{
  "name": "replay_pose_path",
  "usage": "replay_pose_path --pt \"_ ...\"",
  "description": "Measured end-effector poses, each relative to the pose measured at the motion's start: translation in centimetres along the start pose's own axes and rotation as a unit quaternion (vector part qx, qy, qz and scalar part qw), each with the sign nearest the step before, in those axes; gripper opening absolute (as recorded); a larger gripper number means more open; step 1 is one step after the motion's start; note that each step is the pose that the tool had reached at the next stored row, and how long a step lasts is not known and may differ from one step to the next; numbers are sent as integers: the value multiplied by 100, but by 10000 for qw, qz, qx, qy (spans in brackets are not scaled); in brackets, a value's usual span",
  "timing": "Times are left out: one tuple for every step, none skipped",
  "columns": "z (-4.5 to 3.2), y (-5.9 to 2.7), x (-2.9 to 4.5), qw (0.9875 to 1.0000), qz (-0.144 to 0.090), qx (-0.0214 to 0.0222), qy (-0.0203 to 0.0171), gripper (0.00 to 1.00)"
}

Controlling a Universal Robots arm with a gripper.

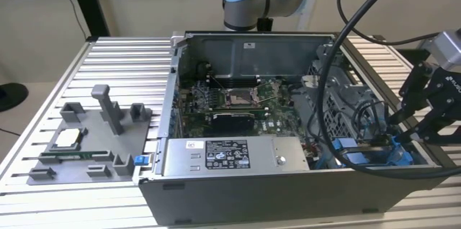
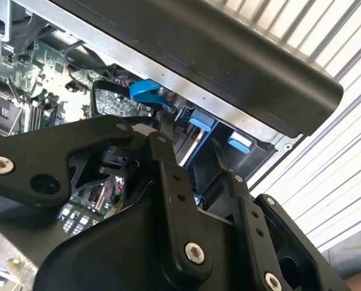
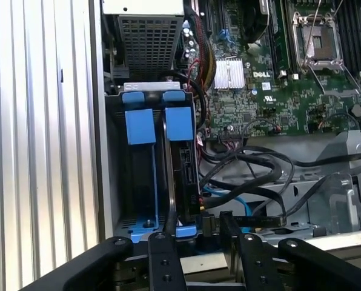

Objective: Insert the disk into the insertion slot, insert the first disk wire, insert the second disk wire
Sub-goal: 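Insert the second disk wire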

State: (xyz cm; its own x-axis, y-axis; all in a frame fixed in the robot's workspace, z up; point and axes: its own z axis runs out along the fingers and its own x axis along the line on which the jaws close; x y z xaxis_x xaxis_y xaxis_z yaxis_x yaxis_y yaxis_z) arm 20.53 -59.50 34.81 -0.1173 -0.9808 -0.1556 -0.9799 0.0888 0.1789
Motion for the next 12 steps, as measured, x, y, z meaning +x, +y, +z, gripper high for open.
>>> replay_pose_path --pt "1 1 0 10000 0 0 -1 100" --pt "1 1 1 10000 0 0 -1 100" --pt "2 2 0 10000 0 0 -3 100" --pt "2 2 0 10000 0 0 -4 100" --pt "3 1 0 10000 -1 -1 -7 100" --pt "4 1 1 10000 -1 -1 -12 100" --pt "5 1 1 10000 -4 -3 -25 100" --pt "6 1 1 10000 -8 -6 -51 100" --pt "5 1 1 10000 -12 -9 -74 100" --pt "6 1 1 9999 -16 -12 -101 100" --pt "7 1 1 9999 -21 -15 -132 100" --pt "9 0 2 9999 -27 -20 -165 100"
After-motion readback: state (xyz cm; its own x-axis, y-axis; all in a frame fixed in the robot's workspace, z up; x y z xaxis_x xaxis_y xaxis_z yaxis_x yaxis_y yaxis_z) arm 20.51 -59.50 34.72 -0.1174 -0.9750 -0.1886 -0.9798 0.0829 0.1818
